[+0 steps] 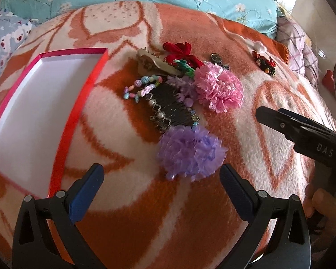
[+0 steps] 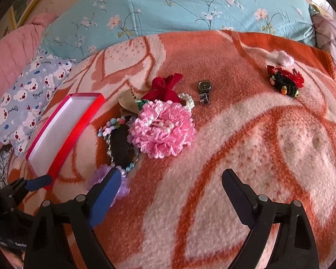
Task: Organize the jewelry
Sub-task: 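Move both grippers toward the purple and pink flower scrunchies, then grasp the purple flower scrunchie with the left gripper while the right grasps the pink scrunchie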
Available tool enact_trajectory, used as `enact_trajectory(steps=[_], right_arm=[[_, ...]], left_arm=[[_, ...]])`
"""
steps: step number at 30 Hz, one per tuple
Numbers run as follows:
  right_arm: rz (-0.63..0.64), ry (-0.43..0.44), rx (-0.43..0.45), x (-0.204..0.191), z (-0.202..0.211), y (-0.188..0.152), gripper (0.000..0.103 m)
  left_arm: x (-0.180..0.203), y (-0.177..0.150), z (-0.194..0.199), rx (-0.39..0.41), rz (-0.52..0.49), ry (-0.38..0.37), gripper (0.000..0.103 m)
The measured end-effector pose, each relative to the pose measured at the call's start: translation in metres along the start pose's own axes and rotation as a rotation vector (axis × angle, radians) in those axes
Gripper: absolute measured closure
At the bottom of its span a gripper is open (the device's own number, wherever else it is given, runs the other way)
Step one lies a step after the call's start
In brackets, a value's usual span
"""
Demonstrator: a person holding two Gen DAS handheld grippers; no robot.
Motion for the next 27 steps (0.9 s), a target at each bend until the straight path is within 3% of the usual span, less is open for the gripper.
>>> enact_trajectory(steps=[4,10,12,13,14,15,17,21,27], right_arm=[[-0.012,0.028,-0.006,0.002,-0.007,0.01,0.015],[-0.044,0.071,-0.014,0.006,-0.031,0.034,0.025],[-0.059,0.09,-0.029,0.007,-0.044,0.04,0.031],[-0.063,0.095,-0.038,0.008,-0.049,0.042,0.034],[-0.069,0.1,-0.05,0.008,-0.056,0.044,0.043],[-0.071,0.111,-0.063,0.008,-0.063,0.045,0.061],[-0.076,0.138,-0.077,0.008,-0.071,0.045,0.083],[-0.07,0.164,-0.046,0.005,-0.062,0.043,0.091],[-0.055,0.198,0.008,-0.006,-0.034,0.039,0.092]], left_arm=[[0.003,0.007,-0.014,-0.013,0.0,-0.028,0.002],[0.013,0.008,-0.043,-0.087,-0.005,-0.106,0.028],[0.019,0.007,-0.048,-0.105,-0.021,-0.137,0.058],[0.022,0.006,-0.049,-0.113,-0.03,-0.152,0.065],[0.023,0.006,-0.048,-0.11,-0.036,-0.159,0.074],[0.024,0.006,-0.047,-0.105,-0.042,-0.161,0.081],[0.024,0.005,-0.042,-0.093,-0.055,-0.161,0.085],[0.016,0.006,-0.028,-0.065,-0.05,-0.163,0.088],[-0.004,0.005,0.003,0.0,-0.022,-0.163,0.089]])
Point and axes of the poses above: each gripper's, at about its wrist camera, not at the fingertips, and z roughly against the way its jaws point, x to its right, y to its top, the point moved 9 cm from there along -z, roughly the way its jaws point, and after that the axes turned 13 degrees about -x, right-handed, at the moved point
